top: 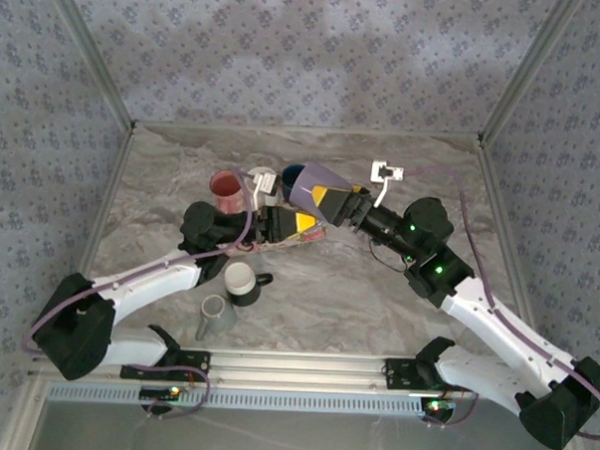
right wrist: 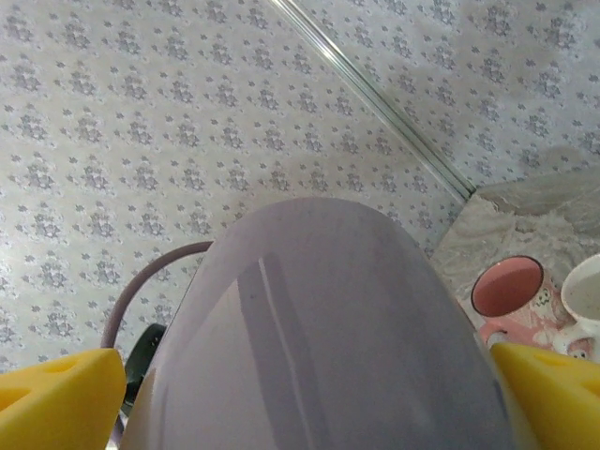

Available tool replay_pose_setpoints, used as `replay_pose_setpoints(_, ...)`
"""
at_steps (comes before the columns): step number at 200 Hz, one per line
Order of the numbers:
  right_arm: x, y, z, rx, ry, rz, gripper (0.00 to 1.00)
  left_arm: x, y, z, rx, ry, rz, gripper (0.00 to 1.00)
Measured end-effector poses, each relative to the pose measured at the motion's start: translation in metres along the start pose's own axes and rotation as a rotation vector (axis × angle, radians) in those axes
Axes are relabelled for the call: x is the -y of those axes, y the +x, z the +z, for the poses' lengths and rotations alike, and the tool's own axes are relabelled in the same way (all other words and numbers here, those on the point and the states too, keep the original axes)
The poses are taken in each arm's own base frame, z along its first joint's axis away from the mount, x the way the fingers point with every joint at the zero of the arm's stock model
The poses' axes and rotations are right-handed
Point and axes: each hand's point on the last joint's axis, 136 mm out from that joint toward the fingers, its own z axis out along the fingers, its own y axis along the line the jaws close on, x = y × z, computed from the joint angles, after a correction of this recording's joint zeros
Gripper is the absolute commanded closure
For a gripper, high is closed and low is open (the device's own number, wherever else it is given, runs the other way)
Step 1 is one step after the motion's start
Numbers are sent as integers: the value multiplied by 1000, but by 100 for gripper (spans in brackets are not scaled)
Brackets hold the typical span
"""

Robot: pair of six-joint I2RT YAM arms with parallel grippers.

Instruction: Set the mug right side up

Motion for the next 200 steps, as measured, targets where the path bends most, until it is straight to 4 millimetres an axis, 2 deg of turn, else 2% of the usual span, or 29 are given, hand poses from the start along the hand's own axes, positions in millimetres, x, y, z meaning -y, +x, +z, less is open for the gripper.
replay_pose_setpoints(18, 3, 1, -4, -1, 26, -11, 0, 0, 0, -5, 0, -36, 24, 100)
replay_pose_setpoints(65, 7, -2, -24, 29, 116, -85, 0, 5, -4, -34, 45, -187, 177, 100)
replay_pose_setpoints(91, 16, -7, -38, 60, 191, -120, 0, -7, -2, -48, 50, -338, 262, 100)
replay_pose_setpoints(130, 35, -1, -49, 56, 289, -139, 0, -56, -9, -74, 35, -689, 342, 100)
replay_pose_setpoints(176, 56, 7, -58, 48, 371, -140, 0, -136, 24, -86, -148, -1033, 343, 100)
replay_pose_setpoints(200, 59, 7, -64, 55, 395, -144, 0, -169, 32, -95, -215, -1156, 331, 100)
